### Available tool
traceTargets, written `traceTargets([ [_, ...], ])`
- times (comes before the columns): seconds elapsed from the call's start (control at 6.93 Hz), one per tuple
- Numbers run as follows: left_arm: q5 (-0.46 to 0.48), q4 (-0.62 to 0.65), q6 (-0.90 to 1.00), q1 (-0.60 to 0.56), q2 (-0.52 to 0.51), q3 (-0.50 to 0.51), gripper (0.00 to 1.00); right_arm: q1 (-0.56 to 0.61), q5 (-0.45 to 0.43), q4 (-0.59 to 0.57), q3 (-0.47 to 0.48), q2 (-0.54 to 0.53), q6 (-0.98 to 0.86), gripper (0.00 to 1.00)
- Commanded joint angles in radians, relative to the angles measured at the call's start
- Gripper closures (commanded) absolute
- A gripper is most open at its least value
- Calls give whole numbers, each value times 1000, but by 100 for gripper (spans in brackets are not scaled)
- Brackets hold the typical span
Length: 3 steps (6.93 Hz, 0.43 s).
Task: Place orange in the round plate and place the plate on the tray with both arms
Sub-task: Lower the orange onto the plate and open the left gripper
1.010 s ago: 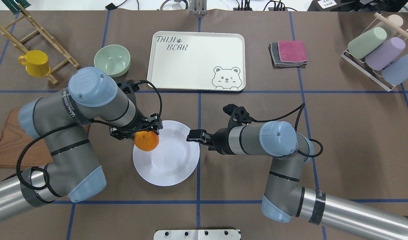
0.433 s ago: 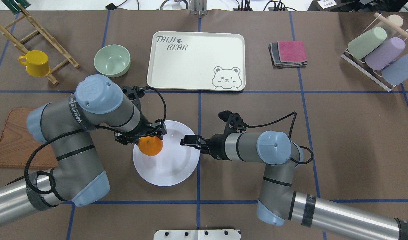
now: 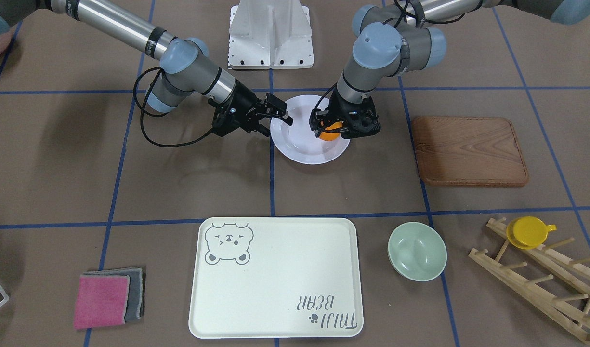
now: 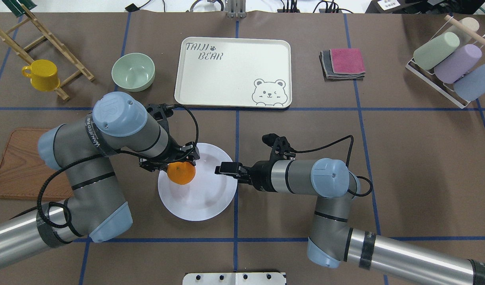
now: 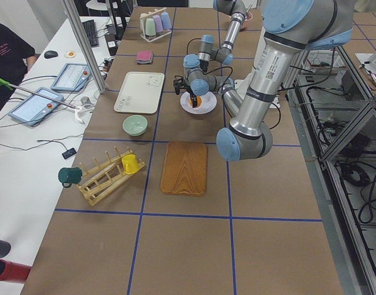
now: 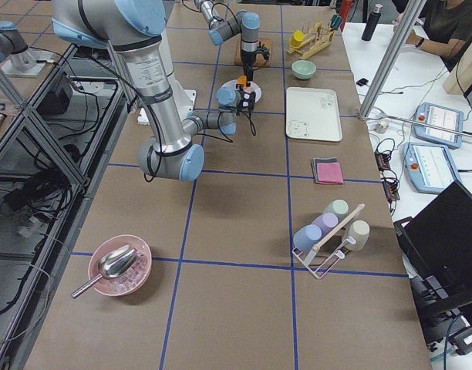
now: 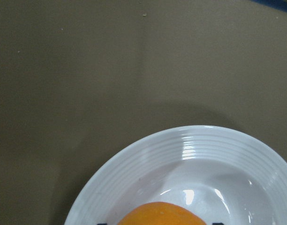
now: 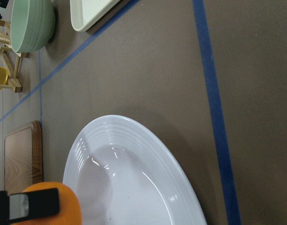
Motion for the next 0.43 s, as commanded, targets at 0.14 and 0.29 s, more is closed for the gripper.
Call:
traceTargets([
  [0.14,0,-18,-2,0,4,10,30,0,-1,31,-21,-1,-10,2],
  [0.29,0,-19,-2,0,4,10,29,-5,-10,30,-25,6,-12,2],
])
